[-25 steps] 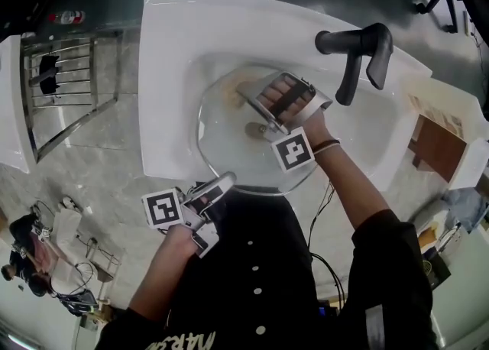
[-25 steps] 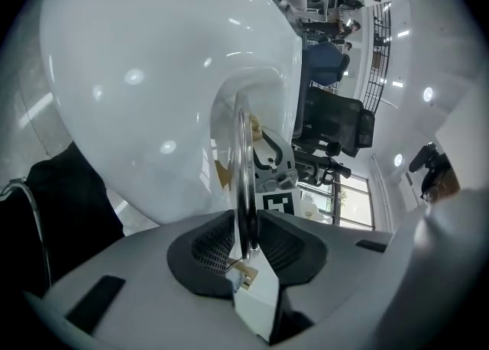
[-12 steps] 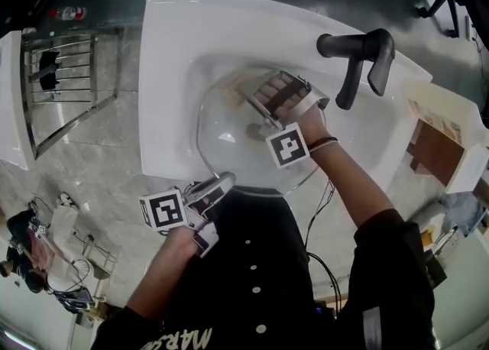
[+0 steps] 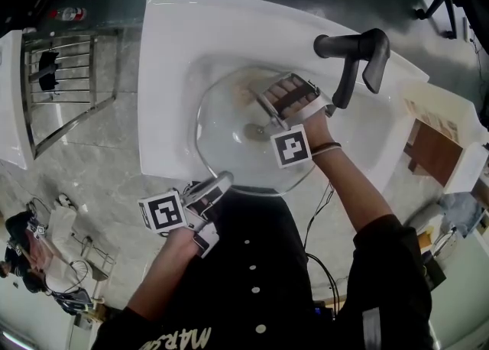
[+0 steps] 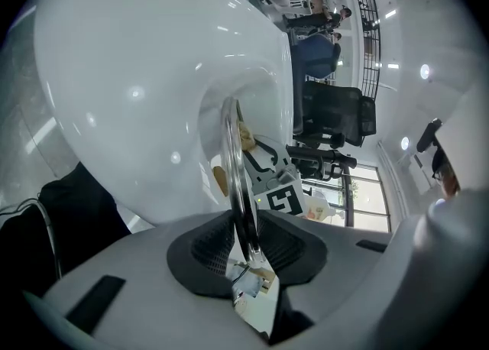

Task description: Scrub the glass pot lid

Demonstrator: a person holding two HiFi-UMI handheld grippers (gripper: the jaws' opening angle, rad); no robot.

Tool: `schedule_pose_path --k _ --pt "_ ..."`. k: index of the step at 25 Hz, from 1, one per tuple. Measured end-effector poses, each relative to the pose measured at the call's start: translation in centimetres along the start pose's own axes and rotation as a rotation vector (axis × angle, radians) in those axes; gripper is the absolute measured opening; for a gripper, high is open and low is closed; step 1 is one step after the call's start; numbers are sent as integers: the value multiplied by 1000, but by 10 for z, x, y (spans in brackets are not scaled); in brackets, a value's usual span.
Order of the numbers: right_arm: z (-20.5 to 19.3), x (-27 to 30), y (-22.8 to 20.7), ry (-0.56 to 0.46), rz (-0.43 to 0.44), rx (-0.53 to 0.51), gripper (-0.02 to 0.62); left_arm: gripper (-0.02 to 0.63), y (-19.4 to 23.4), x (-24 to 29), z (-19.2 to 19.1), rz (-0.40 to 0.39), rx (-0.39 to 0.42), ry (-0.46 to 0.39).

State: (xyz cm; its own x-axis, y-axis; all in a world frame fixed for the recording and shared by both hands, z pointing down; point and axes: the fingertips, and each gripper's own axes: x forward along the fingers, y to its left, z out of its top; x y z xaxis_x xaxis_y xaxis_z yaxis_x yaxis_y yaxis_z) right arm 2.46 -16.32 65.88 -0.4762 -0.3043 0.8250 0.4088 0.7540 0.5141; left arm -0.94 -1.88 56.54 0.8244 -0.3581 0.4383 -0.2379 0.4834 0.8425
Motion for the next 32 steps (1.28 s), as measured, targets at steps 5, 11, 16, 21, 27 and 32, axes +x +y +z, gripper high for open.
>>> schedule_pose_path --k 5,11,16,21,27,32 --pt "-13 -8 9 38 14 13 137 109 -1 -1 0 4 -12 -8" --pt "-28 -17 20 83 32 20 137 111 2 -3 -1 29 -14 -18" --pt "-43 -30 32 111 70 29 137 112 1 -4 0 34 -8 -33" --pt "-53 -41 43 131 88 14 137 110 -7 -1 1 -24 -54 -54" --pt "-54 -43 42 138 76 7 137 110 -8 0 4 -16 17 -43" --pt "-36 -47 21 101 -26 38 138 110 1 -5 4 74 71 -32"
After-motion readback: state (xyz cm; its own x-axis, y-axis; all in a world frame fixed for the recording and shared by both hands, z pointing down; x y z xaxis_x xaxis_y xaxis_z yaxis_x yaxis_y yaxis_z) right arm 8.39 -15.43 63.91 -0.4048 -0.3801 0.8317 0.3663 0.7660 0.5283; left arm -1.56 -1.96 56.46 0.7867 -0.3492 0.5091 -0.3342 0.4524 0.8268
